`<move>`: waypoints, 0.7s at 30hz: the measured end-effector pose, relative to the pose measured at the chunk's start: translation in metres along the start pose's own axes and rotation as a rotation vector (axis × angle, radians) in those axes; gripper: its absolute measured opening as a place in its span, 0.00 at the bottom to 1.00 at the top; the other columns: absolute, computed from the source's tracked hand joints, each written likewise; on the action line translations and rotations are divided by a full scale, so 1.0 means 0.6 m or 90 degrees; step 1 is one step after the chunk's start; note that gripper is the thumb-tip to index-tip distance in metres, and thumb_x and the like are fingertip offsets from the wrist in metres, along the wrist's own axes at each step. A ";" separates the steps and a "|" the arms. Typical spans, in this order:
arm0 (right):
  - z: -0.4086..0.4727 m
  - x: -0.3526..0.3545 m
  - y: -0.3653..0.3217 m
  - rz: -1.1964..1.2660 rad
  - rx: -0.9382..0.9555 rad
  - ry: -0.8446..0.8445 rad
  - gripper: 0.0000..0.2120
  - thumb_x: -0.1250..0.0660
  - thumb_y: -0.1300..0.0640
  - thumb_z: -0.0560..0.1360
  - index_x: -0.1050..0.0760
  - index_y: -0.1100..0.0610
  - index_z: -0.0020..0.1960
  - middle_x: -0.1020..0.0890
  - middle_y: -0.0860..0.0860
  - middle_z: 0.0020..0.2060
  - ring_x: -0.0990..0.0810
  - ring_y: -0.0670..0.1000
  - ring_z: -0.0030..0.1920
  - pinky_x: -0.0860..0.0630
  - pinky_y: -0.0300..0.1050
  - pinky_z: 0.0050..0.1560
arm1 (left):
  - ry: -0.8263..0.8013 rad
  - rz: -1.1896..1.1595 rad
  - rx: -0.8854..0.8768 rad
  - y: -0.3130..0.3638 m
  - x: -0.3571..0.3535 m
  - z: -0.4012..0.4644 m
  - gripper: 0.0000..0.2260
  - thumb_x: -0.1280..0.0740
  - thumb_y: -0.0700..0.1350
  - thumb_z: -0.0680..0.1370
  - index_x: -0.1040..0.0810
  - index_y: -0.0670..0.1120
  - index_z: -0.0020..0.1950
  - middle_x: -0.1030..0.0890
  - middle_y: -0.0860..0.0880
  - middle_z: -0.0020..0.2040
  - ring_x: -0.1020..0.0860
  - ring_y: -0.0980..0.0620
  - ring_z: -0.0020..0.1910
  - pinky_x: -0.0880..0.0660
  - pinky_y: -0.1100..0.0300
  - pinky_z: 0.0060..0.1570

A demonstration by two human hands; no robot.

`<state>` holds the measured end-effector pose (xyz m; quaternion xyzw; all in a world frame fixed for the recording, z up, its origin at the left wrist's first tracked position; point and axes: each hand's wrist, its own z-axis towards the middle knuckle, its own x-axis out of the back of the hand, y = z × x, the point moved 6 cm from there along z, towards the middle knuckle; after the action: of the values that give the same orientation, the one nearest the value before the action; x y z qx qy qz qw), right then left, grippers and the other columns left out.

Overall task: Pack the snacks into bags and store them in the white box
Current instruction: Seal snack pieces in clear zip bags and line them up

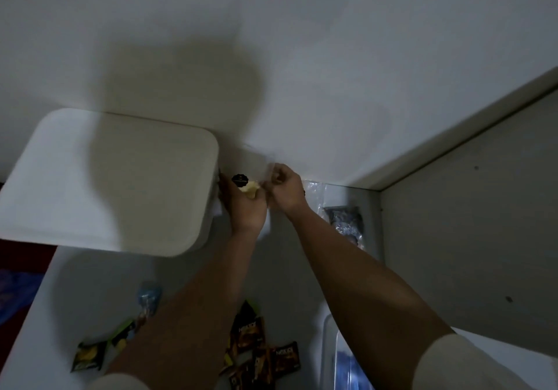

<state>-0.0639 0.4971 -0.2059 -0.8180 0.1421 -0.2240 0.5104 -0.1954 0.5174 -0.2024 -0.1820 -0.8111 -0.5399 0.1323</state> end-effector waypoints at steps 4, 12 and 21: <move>-0.023 0.040 0.008 0.024 -0.010 0.052 0.17 0.35 0.73 0.75 0.22 0.63 0.62 0.19 0.52 0.45 0.18 0.38 0.33 0.22 0.36 0.33 | 0.051 0.024 0.003 -0.002 0.012 -0.023 0.34 0.31 0.45 0.73 0.37 0.43 0.78 0.32 0.37 0.75 0.34 0.38 0.74 0.33 0.46 0.72; -0.024 0.174 0.056 -0.253 -0.131 0.196 0.18 0.32 0.56 0.77 0.23 0.55 0.66 0.16 0.57 0.60 0.18 0.58 0.61 0.23 0.46 0.58 | -0.152 0.121 -0.023 -0.011 -0.056 -0.075 0.13 0.35 0.42 0.78 0.23 0.45 0.62 0.20 0.44 0.59 0.21 0.41 0.59 0.27 0.56 0.51; -0.004 0.183 0.119 -0.242 -0.245 0.127 0.21 0.29 0.56 0.74 0.24 0.62 0.65 0.18 0.59 0.59 0.18 0.60 0.58 0.20 0.51 0.55 | -0.250 0.186 -0.006 -0.023 -0.098 -0.066 0.27 0.34 0.44 0.81 0.36 0.49 0.79 0.28 0.45 0.74 0.28 0.43 0.71 0.31 0.58 0.60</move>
<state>0.0290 0.4133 -0.2446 -0.8857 0.0755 -0.3640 0.2781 -0.1480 0.4674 -0.2226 -0.3995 -0.7837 -0.4732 0.0476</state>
